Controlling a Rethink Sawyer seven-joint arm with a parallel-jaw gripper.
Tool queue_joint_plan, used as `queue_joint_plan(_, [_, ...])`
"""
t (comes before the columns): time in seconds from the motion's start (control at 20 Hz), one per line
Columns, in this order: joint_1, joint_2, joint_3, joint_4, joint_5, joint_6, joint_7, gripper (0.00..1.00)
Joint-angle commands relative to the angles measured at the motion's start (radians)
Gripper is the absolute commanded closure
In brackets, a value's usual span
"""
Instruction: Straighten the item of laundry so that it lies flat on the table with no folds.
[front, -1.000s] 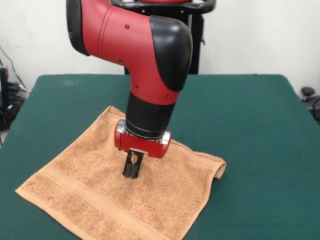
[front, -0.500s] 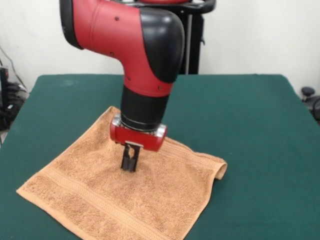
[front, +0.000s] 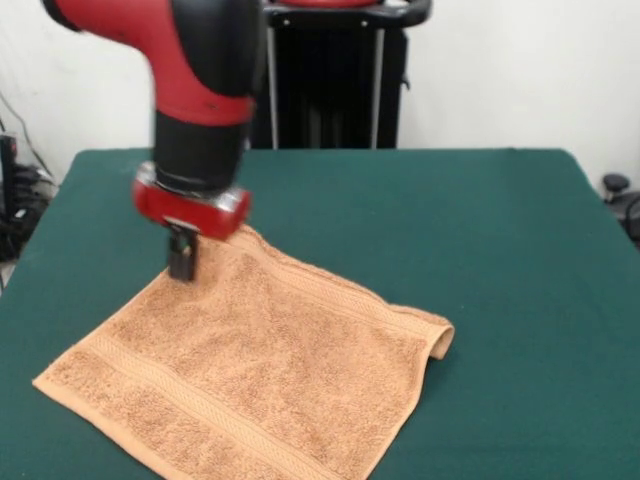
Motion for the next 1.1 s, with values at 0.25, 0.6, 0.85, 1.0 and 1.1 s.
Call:
queue_joint_plan(0.25, [-0.043, 0.013, 0.156, 0.163, -0.103, -0.131, 0.101, 1.0])
queue_joint_plan(0.6, [0.016, 0.034, 0.132, 0.159, -0.074, -0.162, 0.18, 1.0])
queue_joint_plan(0.85, [0.036, 0.025, 0.123, 0.143, -0.047, -0.116, 0.181, 1.0])
queue_joint_plan(1.0, [0.037, 0.006, 0.119, 0.139, -0.043, -0.073, 0.167, 1.0])
queue_joint_plan(1.1, [0.038, -0.007, 0.118, 0.135, -0.04, -0.042, 0.156, 1.0])
